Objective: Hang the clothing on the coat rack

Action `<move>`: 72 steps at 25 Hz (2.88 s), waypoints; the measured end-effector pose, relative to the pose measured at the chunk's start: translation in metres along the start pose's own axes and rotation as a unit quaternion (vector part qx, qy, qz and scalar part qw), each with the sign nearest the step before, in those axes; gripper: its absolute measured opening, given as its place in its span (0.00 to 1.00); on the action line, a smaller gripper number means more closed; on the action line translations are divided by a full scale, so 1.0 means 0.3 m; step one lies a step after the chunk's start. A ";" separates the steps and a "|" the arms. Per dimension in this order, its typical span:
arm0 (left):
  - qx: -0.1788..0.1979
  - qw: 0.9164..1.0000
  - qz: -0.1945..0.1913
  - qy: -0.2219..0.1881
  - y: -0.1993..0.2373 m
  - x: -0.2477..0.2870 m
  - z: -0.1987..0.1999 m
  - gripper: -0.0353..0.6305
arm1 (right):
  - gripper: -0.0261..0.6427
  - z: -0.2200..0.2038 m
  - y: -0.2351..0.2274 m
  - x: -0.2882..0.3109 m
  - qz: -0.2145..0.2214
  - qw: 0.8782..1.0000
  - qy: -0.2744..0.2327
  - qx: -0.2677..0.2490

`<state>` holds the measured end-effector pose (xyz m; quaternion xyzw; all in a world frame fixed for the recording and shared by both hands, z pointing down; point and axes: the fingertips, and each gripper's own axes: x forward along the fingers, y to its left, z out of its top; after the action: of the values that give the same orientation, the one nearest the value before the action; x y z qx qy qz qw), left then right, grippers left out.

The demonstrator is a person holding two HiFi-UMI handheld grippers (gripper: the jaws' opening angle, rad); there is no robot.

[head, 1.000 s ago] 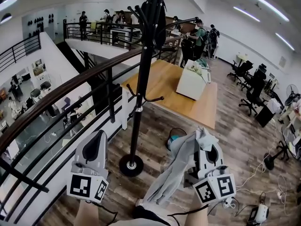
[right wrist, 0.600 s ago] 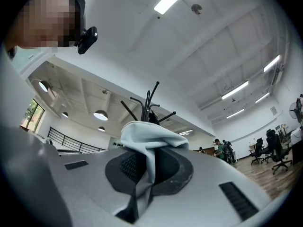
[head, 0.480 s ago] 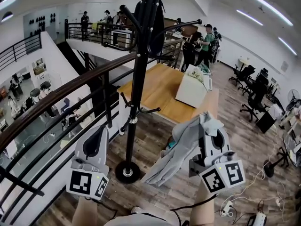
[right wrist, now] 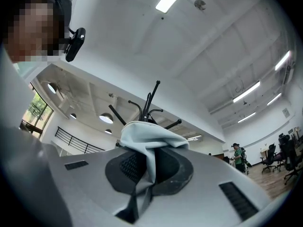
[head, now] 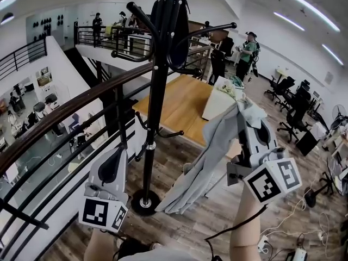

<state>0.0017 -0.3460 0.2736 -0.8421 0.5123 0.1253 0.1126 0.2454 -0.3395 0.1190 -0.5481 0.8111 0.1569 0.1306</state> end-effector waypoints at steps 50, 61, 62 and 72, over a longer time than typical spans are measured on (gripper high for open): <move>-0.048 0.995 -0.090 0.012 0.301 0.182 -0.091 0.07 | 0.06 0.217 0.090 0.465 -0.016 0.997 0.034 -0.065; -0.055 0.993 -0.108 0.011 0.295 0.201 -0.107 0.07 | 0.06 0.127 0.122 0.469 -0.012 0.995 0.072 -0.064; -0.056 0.992 -0.109 0.012 0.297 0.200 -0.110 0.07 | 0.06 0.107 0.122 0.467 -0.013 0.995 0.079 -0.063; -0.062 0.991 -0.118 0.014 0.307 0.206 -0.110 0.07 | 0.06 0.019 0.109 0.439 -0.024 0.992 0.113 -0.053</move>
<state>-0.0498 -0.4496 0.2790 -0.9036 0.4022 0.1310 0.0669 0.1672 -0.4375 0.0669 -0.5877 0.7979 0.1334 0.0124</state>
